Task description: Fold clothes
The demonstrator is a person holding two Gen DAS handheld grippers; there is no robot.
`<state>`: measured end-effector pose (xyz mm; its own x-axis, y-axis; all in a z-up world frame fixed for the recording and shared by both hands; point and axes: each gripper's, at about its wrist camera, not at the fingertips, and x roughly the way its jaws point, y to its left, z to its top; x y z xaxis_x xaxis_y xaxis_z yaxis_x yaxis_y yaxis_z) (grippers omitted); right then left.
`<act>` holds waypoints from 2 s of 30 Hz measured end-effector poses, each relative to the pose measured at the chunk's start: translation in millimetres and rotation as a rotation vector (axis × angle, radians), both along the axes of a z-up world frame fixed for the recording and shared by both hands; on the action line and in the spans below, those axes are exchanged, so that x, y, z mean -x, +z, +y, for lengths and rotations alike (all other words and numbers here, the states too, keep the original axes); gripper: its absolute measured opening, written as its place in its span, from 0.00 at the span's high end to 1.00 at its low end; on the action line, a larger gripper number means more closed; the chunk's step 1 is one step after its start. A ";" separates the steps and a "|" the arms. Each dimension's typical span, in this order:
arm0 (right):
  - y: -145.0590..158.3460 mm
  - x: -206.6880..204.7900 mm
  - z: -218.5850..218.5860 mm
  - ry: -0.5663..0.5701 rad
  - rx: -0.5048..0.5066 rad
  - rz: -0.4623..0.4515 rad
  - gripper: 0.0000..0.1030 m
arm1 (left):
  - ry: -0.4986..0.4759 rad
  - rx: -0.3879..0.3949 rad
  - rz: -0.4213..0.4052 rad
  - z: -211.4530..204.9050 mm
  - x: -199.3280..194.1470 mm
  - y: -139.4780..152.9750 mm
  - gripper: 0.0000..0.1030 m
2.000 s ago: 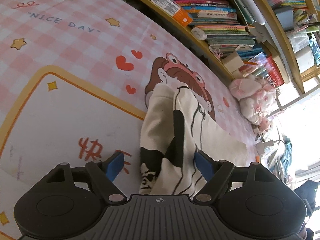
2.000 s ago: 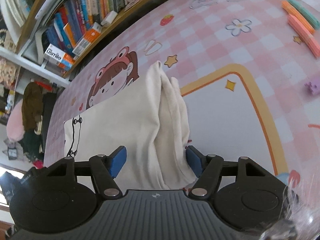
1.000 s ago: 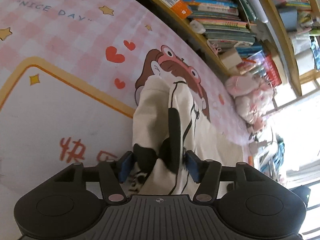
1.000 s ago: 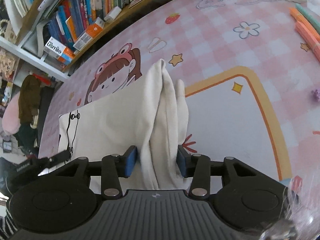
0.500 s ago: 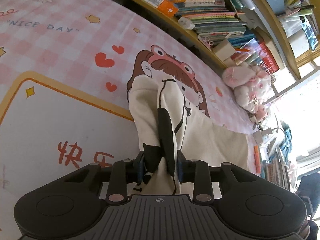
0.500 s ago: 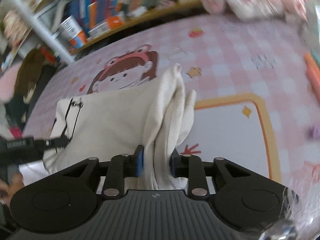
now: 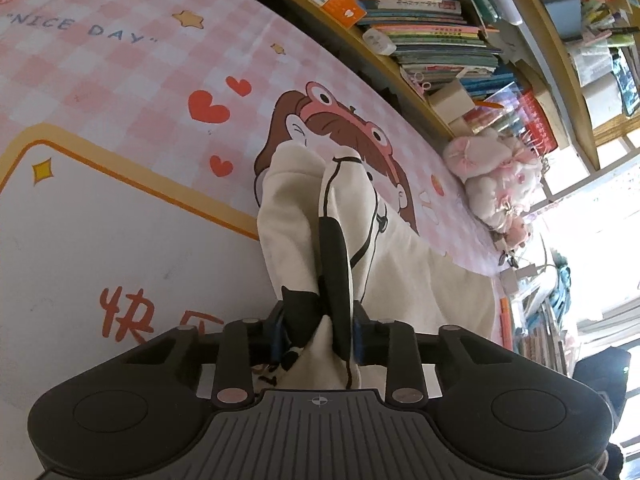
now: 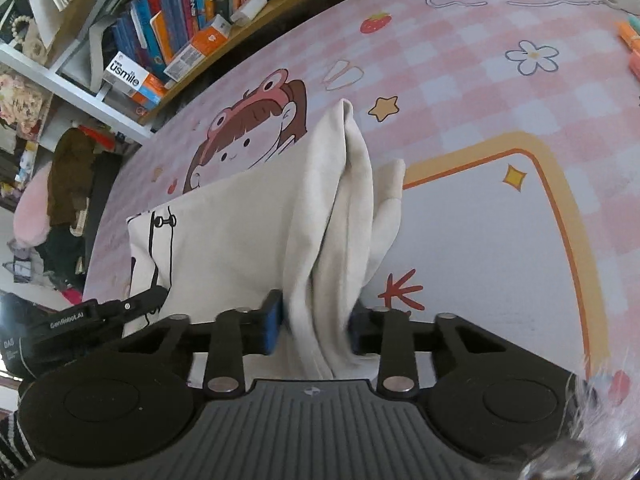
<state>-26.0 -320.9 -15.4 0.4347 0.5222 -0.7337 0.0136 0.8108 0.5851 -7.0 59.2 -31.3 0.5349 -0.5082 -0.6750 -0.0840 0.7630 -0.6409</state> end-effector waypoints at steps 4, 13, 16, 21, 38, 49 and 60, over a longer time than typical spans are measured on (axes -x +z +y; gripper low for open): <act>12.0 8.7 4.7 0.005 0.032 -0.063 0.81 | -0.007 0.010 -0.030 0.3 3.0 9.4 0.80; 42.9 19.0 -1.0 0.011 0.020 -0.149 0.81 | -0.016 0.030 -0.108 -2.4 8.9 39.4 0.80; 49.5 18.9 -3.7 0.026 0.018 -0.160 0.81 | -0.006 0.037 -0.118 -5.6 12.5 43.5 0.80; 55.0 19.8 -12.5 0.050 0.012 -0.170 0.81 | 0.017 0.050 -0.130 -13.2 19.4 47.4 0.80; 58.4 0.3 -44.4 0.093 -0.017 -0.193 0.81 | 0.028 0.035 -0.135 -38.6 5.0 54.5 0.80; 62.4 -61.1 -22.8 0.067 0.000 -0.225 0.81 | -0.013 0.047 -0.169 -14.7 -62.5 55.6 0.80; 61.9 -140.3 -2.9 0.029 0.022 -0.275 0.81 | -0.042 0.041 -0.211 2.7 -144.2 50.1 0.80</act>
